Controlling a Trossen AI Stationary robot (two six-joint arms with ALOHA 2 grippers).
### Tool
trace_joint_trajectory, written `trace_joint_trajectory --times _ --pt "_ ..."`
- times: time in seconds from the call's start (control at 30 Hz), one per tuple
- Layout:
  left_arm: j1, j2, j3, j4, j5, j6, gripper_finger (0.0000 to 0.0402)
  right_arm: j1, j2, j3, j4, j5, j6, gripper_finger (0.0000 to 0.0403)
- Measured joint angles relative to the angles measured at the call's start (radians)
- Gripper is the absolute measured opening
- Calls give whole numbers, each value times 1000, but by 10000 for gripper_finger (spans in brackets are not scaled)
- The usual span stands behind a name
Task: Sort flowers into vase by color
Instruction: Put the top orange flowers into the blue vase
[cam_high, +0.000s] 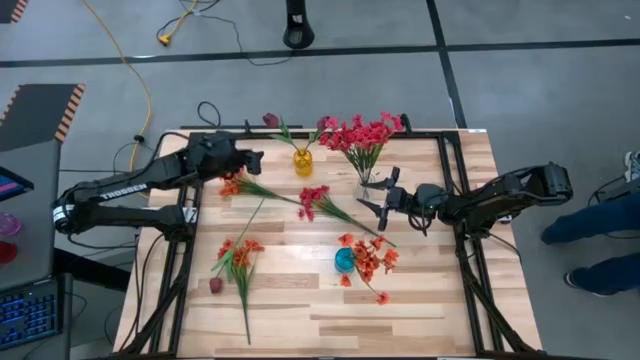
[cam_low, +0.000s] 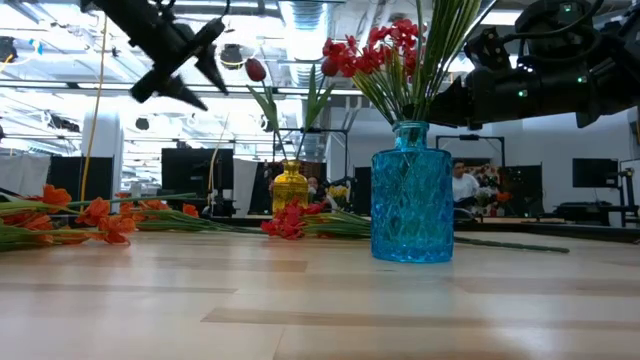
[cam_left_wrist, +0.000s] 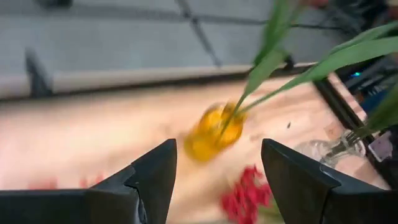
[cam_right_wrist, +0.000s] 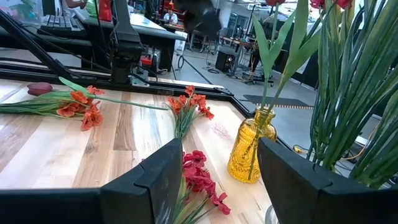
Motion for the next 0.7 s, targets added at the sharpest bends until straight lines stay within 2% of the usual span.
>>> trace_joint_trajectory --times 0.23,0.43,0.6,0.7 --pt "0 48 0 -211 106 -395 222 0 0 0 0 0 0 235" --pt "0 159 0 -319 177 -753 222 1 0 0 1 0 0 235" --pt "11 267 0 -311 220 -900 222 1 0 0 1 0 0 235" --pt "35 332 0 -311 284 -954 222 1 0 0 1 0 0 235"
